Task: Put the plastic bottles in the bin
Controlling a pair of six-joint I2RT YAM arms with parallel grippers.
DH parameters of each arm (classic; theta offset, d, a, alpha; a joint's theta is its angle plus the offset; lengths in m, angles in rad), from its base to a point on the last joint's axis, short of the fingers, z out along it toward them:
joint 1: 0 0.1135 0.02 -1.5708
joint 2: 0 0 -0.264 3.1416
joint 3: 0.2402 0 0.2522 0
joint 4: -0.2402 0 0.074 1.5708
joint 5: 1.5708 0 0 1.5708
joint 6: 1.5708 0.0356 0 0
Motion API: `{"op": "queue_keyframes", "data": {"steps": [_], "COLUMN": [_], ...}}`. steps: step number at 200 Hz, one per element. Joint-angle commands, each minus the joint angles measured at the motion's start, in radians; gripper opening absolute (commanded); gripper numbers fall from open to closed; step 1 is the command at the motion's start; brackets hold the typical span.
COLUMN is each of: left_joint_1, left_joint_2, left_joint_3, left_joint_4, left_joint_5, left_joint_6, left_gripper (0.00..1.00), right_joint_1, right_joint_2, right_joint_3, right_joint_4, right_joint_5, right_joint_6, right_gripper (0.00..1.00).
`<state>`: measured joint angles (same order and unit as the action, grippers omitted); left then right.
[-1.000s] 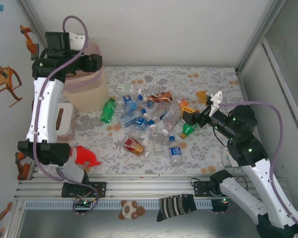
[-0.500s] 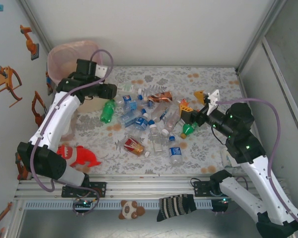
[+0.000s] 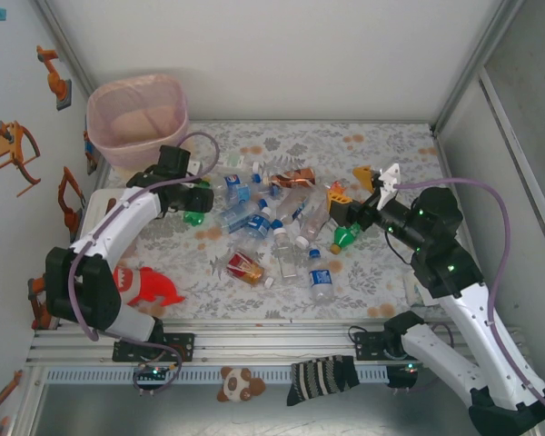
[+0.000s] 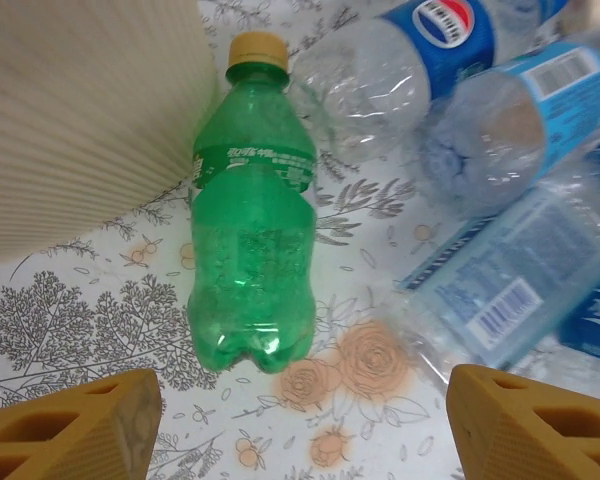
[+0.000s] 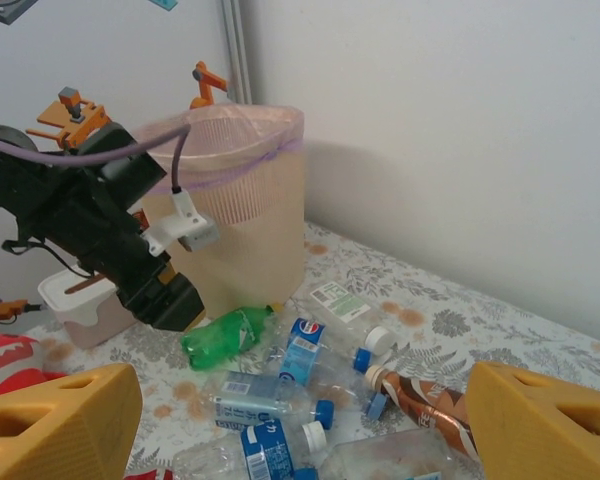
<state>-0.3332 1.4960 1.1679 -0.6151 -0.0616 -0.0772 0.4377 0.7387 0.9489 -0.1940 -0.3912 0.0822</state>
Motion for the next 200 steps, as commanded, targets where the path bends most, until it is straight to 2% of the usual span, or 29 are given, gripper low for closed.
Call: {"op": "queue_keyframes", "data": {"steps": [1,79,143,200], "left_joint_1": [0.001,0.013,0.026,0.034], "left_joint_2": [0.042,0.196,0.332,0.378], "left_joint_3": [-0.027,-0.024,0.05,0.105], "left_joint_4": [0.078,0.191,0.198,0.168], "left_joint_5": [-0.043,-0.119,-0.101,-0.072], "left_joint_6": [0.013,0.03,0.046,0.055], "left_gripper": [0.75,0.76,0.72,0.71], "right_joint_1": [0.005,0.004,0.004,0.004], "right_joint_2": [0.001,0.017,0.03,0.039], "right_joint_3": [-0.012,-0.01,-0.01,-0.009], "right_joint_4": [0.035,0.048,0.058,0.062], "right_joint_5": [0.003,-0.003,-0.001,-0.003], "right_joint_6": [0.015,0.015,0.016,0.011], "right_gripper": [0.83,0.83,0.83,0.83]}}
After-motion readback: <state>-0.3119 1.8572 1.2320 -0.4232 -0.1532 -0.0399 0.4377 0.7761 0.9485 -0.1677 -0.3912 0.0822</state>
